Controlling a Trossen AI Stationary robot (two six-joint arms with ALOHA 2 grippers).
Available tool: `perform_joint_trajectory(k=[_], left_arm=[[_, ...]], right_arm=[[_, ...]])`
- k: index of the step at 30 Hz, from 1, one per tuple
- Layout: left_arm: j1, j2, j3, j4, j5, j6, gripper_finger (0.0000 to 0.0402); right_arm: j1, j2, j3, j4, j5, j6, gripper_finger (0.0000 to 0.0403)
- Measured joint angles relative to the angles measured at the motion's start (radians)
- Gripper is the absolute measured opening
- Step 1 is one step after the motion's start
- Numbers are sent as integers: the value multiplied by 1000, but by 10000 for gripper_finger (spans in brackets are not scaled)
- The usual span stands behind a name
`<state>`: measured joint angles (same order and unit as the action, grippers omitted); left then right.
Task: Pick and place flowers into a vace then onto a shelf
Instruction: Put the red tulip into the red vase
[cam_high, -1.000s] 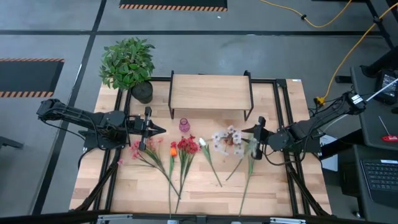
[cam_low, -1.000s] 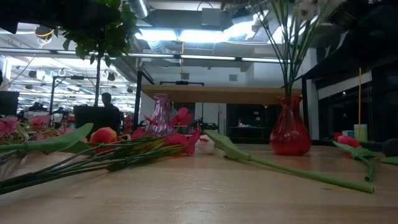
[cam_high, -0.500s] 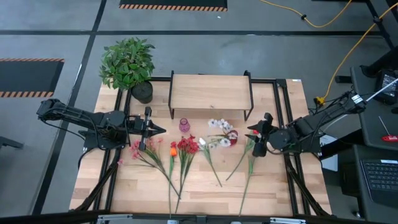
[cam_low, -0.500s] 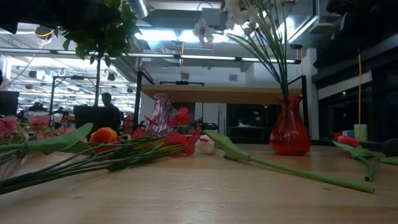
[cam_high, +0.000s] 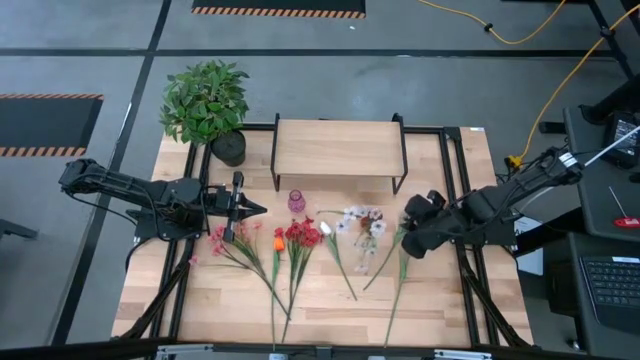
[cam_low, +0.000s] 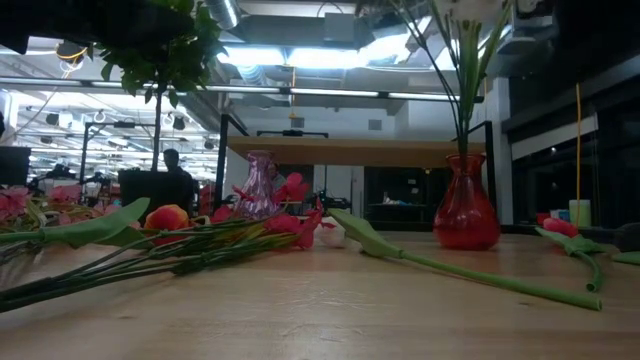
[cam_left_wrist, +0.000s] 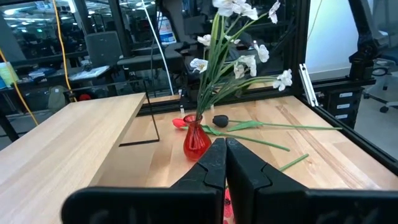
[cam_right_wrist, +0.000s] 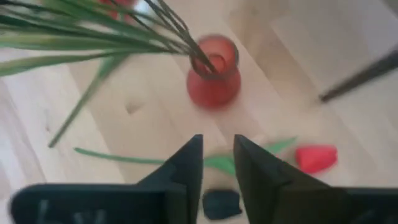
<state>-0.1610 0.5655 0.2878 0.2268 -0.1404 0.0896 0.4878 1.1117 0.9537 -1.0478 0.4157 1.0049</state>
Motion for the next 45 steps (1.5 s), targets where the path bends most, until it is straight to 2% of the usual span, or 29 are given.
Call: perform_joint_trajectory(k=[6,8,17,32,39,45], left_arm=[[0,0,0,0,0,0,8],[0,0,0,-1,0,1,8],[0,0,0,-16,2,0,8],[0,0,0,-22,3,1,6],[0,0,0,-22,3,2,2],[0,0,0,-22,3,2,7]], right_arm=[[70,92,108,-39,-27,173,14],[93,116,137,-40,-16,228,5],[153,247,197,-172,18,536,4],[160,452,198,-128,17,982,5],[160,521,198,-129,-47,1182,7],[160,562,198,-119,-54,1268,8]])
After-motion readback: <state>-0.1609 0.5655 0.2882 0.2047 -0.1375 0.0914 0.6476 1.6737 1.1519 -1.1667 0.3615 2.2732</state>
